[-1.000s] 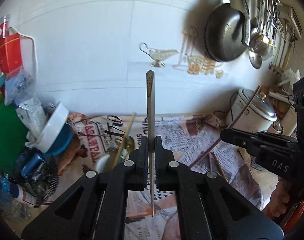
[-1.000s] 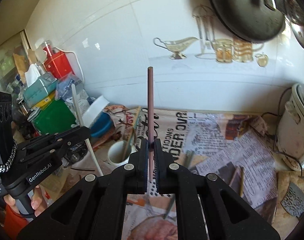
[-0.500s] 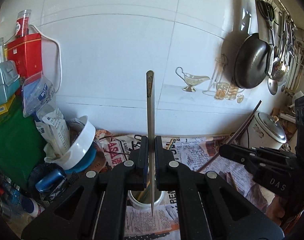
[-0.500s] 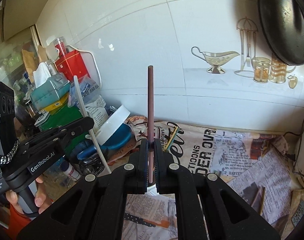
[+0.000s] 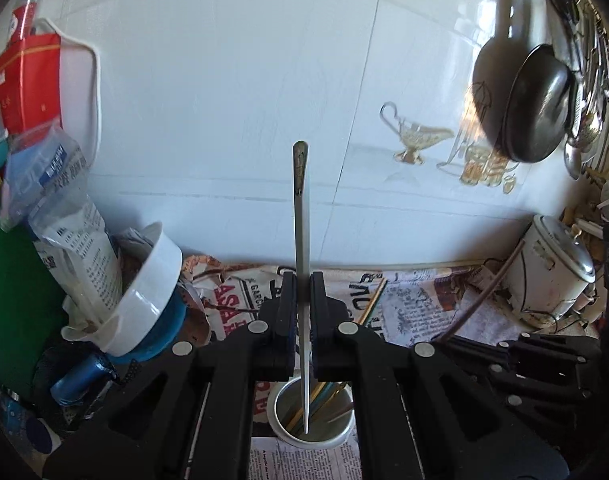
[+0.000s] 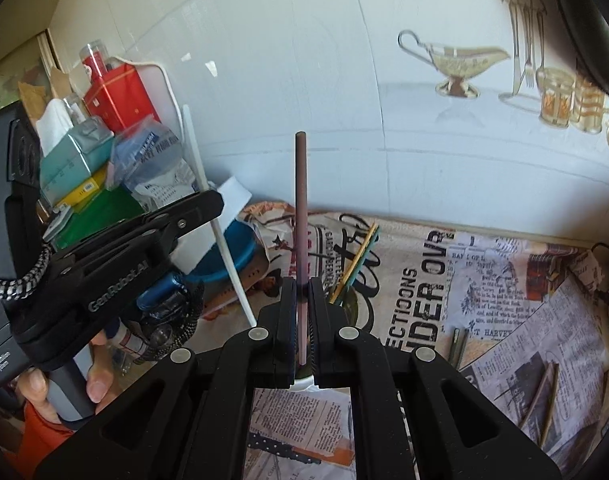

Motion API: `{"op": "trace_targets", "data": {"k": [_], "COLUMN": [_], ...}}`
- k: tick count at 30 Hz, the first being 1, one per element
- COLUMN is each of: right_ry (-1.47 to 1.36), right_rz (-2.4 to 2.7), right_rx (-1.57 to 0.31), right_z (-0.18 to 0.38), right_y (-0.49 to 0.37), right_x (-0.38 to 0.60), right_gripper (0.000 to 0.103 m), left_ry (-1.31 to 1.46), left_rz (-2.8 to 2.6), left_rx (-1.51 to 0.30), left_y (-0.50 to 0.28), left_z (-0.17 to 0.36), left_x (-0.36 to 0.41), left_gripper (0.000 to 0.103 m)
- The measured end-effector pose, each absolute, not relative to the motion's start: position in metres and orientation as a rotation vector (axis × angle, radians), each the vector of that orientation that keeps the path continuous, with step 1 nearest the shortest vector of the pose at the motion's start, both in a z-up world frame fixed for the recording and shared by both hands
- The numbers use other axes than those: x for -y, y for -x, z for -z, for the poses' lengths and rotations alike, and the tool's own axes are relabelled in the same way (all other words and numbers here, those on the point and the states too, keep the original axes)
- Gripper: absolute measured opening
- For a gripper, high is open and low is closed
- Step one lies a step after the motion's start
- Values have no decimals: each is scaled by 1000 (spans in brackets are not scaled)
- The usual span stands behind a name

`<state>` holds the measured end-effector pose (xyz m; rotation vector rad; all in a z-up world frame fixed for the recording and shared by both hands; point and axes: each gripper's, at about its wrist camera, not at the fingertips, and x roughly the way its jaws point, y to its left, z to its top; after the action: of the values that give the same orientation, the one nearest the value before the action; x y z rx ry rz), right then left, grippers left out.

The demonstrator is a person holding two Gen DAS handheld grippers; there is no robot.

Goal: Organize utensils
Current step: 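Open both tools to drop the sticks into the white cup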

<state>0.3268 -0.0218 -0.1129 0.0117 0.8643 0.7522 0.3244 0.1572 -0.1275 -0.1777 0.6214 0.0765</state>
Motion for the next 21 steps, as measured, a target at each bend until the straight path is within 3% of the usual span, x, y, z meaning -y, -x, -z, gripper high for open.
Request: {"op": "trace_targets", "data": {"k": [9, 21], "right_ry": [22, 46], "right_rz": [-732, -747], "right_rx": [-958, -1011], "right_z": [145, 152], "right_y": [-331, -337], "right_x": [10, 14], "right_gripper": [5, 7], "left_ry": [173, 166], "left_rz": [-98, -99], "left_rx": [-746, -802], "left_y": [-339, -328], "left_z": [177, 177], "left_x": [-159, -147], "left_gripper": [4, 4]}}
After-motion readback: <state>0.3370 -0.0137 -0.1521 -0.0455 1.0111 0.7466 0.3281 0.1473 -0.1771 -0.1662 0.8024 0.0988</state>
